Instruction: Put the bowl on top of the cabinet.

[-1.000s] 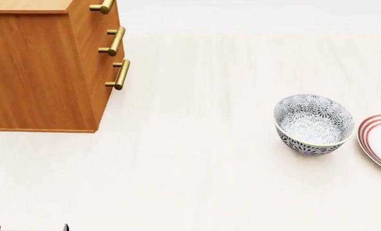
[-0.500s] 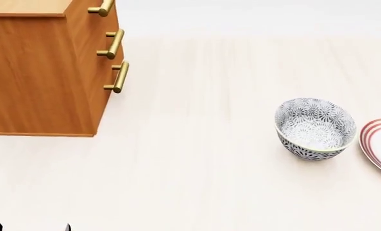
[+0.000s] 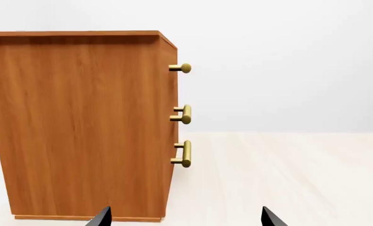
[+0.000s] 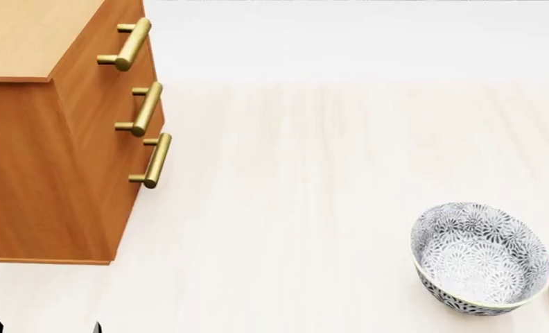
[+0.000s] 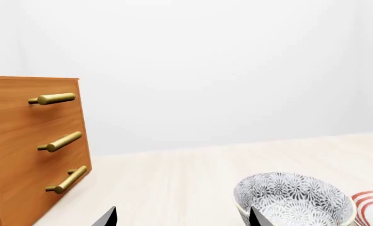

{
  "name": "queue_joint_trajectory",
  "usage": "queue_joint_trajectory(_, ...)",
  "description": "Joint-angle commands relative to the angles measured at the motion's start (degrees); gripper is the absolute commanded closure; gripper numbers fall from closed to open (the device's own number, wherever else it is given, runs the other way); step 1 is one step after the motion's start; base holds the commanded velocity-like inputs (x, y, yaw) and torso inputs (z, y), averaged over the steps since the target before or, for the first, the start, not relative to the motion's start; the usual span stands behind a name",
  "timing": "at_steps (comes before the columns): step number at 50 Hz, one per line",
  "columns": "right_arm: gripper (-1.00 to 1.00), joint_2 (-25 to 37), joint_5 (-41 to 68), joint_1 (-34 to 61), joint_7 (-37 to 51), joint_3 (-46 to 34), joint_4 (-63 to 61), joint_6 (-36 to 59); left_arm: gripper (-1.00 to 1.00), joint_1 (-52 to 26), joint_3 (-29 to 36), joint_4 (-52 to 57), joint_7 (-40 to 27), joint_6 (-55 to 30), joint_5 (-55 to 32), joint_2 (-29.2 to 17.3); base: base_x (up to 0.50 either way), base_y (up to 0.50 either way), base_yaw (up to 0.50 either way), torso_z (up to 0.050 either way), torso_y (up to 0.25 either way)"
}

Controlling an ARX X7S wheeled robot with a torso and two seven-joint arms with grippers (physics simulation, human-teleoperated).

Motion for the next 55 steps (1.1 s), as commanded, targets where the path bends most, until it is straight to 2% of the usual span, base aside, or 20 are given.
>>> queue_joint_trajectory(1,-1.0,-0.18,-0.31,-0.1,-0.46,0.39,0.05,-0.25,-1.0,-0.09,-0.34,-0.39,-0.8,0.28,1.84,0.23,0.37,0.0,0.0,0.0,0.0)
queue_joint_trajectory(14,-1.0,0.03,-0.31,-0.17,0.4,0.24,-0.28,-0.12,-1.0,-0.25,0.19,-0.37,-1.34,0.38,1.59,-0.36,0.31,0.0,0.0,0.0,0.0)
queue_joint_trajectory(27,-1.0,0.4,-0.56,-0.07,0.64,-0.28,0.03,-0.64,-1.0,-0.63,0.81,-0.67,-2.06,0.43,1.27,-0.99,0.0,0.0,0.0,0.0,0.0)
queue_joint_trajectory(37,-1.0,0.6,-0.42,0.14,1.03,-0.57,0.13,-0.28,-1.0,-0.87,1.23,-0.79,-2.61,0.27,1.07,-1.41,0.35,0.0,0.0,0.0,0.0)
queue_joint_trajectory(55,-1.0,1.03,-0.18,0.14,1.34,-0.95,0.29,-1.31,-1.0,-0.88,1.88,-0.55,-3.46,0.42,0.68,-2.1,0.01,0.0,0.0,0.0,0.0)
